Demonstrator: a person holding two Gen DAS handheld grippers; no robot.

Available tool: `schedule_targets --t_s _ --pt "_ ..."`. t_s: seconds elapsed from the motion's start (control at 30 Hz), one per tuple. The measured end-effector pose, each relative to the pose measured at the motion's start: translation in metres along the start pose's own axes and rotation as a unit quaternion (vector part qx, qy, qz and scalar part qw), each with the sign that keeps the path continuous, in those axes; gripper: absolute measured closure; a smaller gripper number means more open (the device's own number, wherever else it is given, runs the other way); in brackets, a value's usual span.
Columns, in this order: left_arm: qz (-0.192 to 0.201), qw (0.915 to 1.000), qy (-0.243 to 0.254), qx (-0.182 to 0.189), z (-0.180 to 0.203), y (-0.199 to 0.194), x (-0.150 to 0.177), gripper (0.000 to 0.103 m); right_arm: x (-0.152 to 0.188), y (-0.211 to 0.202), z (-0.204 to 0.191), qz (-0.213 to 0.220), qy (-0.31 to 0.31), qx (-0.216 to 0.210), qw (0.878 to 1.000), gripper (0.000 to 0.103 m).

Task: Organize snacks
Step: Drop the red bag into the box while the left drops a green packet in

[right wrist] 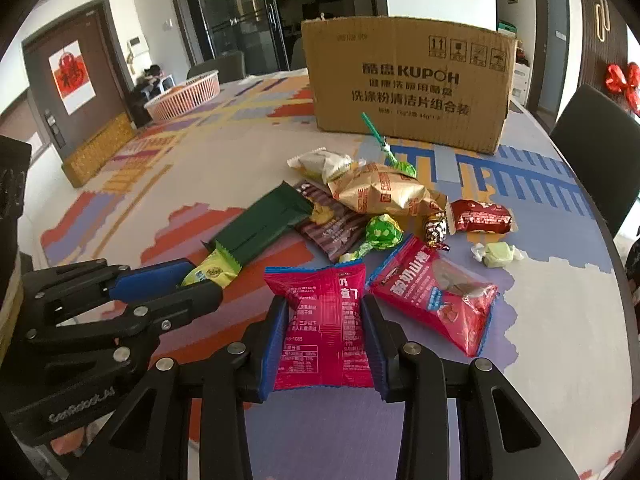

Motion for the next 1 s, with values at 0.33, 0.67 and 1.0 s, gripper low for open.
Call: schedule_targets --t_s 0.33,0.67,1.0 --pt "0.054 0.9983 0.013 -0.017 0.006 -0.030 -0.054 0.075 -0.035 -0.040 0.013 0.059 0.004 0.022 0.998 0.065" --pt "0.111 0.9926 0.035 -0.034 0.013 -0.065 -0.124 0.075 -0.099 -0.090 0.039 0.133 0.011 0.054 0.990 0.065" --pt "0.138 0.9872 0.055 -0.058 0.013 -0.079 -0.200 0.075 -0.165 -0.114 0.065 0.166 0.017 0.074 0.983 0.065"
Point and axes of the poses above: each gripper's, at about its wrist camera, not at the fingertips, and y roughly the way its jaws point, z to its right, x to its underside, the point moved 10 cm from there along y, roughly the way its jaws point, and after that the axes turned 14 degrees about -z, right-handed, at the moved point
